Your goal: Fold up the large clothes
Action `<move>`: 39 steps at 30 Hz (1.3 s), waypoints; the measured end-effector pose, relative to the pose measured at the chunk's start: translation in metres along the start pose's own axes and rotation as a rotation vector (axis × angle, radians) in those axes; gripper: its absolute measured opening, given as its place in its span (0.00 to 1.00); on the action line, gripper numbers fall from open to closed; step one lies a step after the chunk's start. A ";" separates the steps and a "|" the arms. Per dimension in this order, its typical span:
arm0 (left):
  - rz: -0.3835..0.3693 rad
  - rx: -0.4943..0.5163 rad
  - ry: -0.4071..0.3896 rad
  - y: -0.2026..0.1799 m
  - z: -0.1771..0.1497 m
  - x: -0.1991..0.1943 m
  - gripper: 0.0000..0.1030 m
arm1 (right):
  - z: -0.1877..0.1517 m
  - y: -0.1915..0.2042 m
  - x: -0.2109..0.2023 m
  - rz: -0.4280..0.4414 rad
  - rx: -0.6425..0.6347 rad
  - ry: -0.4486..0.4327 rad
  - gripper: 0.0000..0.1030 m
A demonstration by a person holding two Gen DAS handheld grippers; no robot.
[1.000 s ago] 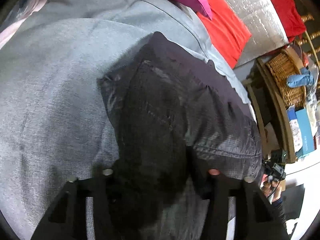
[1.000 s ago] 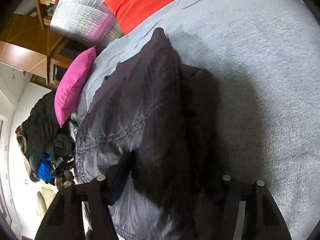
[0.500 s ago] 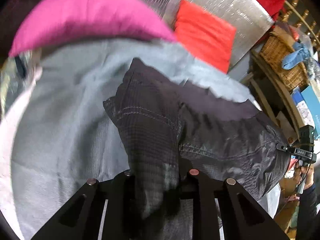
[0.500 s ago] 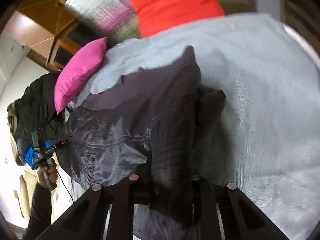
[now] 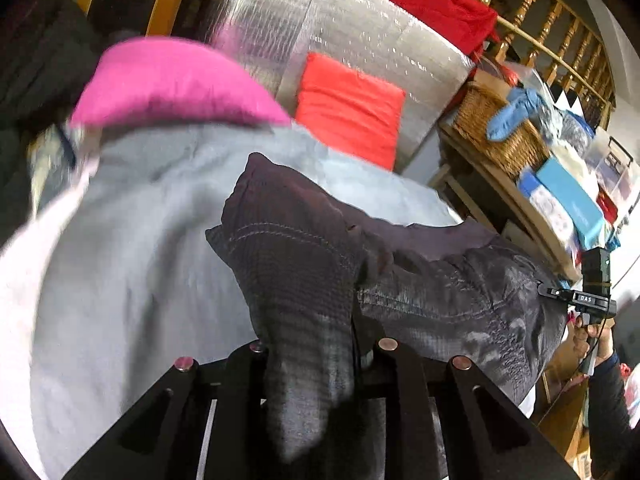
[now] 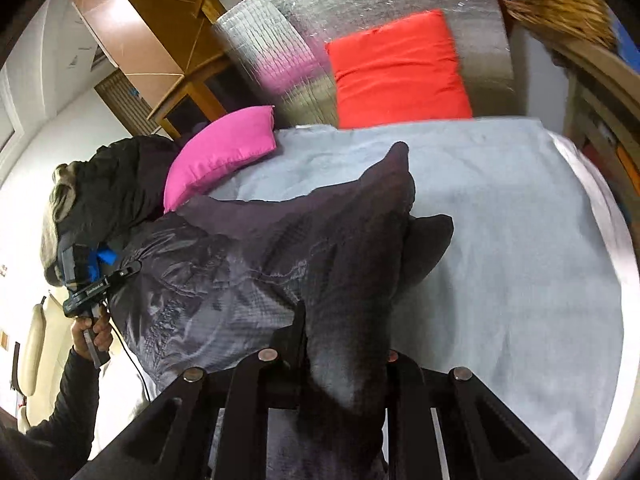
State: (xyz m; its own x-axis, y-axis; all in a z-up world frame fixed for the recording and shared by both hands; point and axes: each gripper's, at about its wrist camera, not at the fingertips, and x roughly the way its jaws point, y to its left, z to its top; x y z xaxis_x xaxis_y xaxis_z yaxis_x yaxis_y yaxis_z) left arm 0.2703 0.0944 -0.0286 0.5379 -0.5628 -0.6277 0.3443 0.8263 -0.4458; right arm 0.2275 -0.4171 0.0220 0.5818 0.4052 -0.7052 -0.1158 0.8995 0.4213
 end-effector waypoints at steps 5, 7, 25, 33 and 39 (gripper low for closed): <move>0.083 -0.128 0.164 0.044 -0.077 0.057 0.32 | -0.094 -0.058 0.051 -0.002 0.162 0.073 0.19; 0.077 -0.168 0.134 0.056 -0.087 0.053 0.51 | -0.120 -0.083 0.064 0.017 0.260 0.078 0.32; 0.297 -0.111 -0.099 -0.016 -0.064 -0.005 0.79 | -0.089 0.040 0.029 -0.176 0.015 -0.130 0.75; 0.381 0.005 0.070 -0.039 -0.085 0.080 0.79 | -0.077 0.044 0.120 -0.309 -0.067 0.073 0.75; 0.405 0.106 0.080 -0.042 -0.090 0.083 0.79 | -0.083 -0.020 0.108 -0.349 0.129 0.041 0.73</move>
State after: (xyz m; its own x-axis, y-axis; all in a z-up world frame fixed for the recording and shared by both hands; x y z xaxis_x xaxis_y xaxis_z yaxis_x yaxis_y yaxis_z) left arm 0.2315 0.0108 -0.1191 0.5857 -0.1888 -0.7883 0.1969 0.9765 -0.0875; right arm 0.2261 -0.3781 -0.1102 0.5352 0.0859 -0.8403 0.1879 0.9578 0.2175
